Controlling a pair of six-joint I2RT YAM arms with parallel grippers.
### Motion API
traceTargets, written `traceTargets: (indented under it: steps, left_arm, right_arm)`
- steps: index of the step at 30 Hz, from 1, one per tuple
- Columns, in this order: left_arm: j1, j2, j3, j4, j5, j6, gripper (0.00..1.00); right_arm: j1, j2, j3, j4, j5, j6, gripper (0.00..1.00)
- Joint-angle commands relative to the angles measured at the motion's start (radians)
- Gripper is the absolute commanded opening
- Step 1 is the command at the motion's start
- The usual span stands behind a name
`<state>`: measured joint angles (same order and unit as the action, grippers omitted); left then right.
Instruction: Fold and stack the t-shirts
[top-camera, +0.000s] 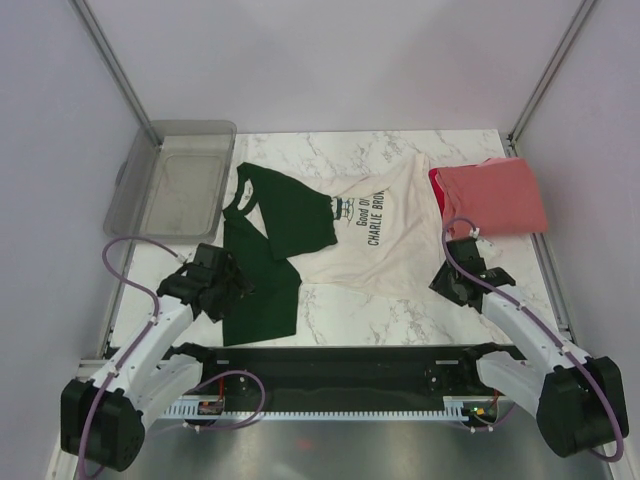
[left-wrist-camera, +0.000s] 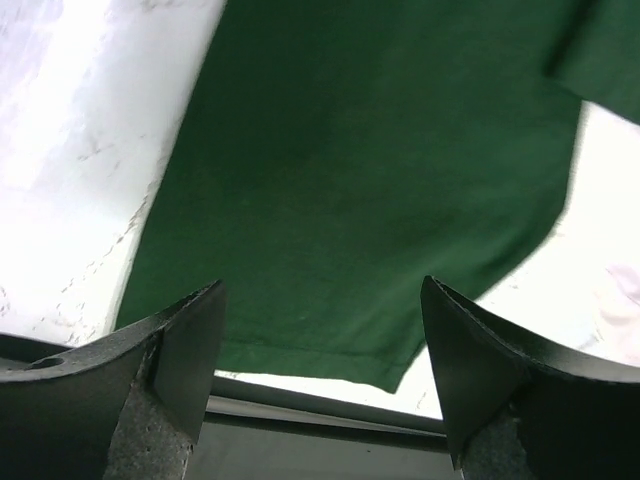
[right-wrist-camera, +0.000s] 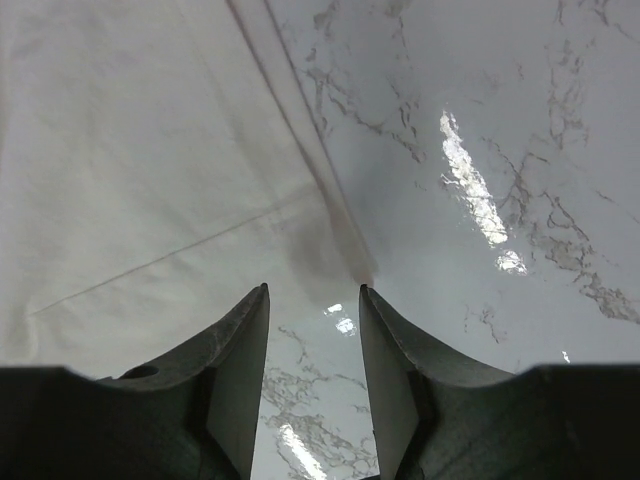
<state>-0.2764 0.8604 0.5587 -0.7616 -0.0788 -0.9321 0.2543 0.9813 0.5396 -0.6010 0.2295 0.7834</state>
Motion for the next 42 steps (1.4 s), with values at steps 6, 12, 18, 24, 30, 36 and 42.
traceTargets:
  steps: [6,12,18,24,30,36,42]
  left_arm:
    - [0.005,0.094,-0.043,-0.027,-0.096,-0.152,0.83]
    - [0.005,0.088,-0.066,-0.048,-0.119,-0.197,0.80]
    - [0.006,0.092,-0.071,-0.048,-0.118,-0.231,0.78]
    - [0.005,0.172,-0.052,-0.042,-0.141,-0.209,0.78]
    - [0.006,0.227,-0.043,-0.002,-0.119,-0.188,0.73]
    - [-0.006,0.227,-0.034,0.027,-0.111,-0.159,0.72]
    - [-0.032,0.278,-0.005,0.044,-0.107,-0.133,0.70]
  right_arm:
    - [-0.001,0.079,-0.059,0.132,0.076,0.062,0.47]
    - [-0.004,0.129,-0.067,0.145,0.073,0.079,0.45]
    - [-0.006,0.103,-0.109,0.167,0.093,0.099,0.27]
    - [-0.012,0.137,-0.069,0.207,0.113,0.100,0.00]
    - [-0.108,0.321,0.046,0.263,0.090,0.065,0.00]
    - [-0.216,0.422,0.112,0.302,0.117,0.077,0.00]
    - [-0.230,0.464,0.165,0.310,0.117,0.060,0.00]
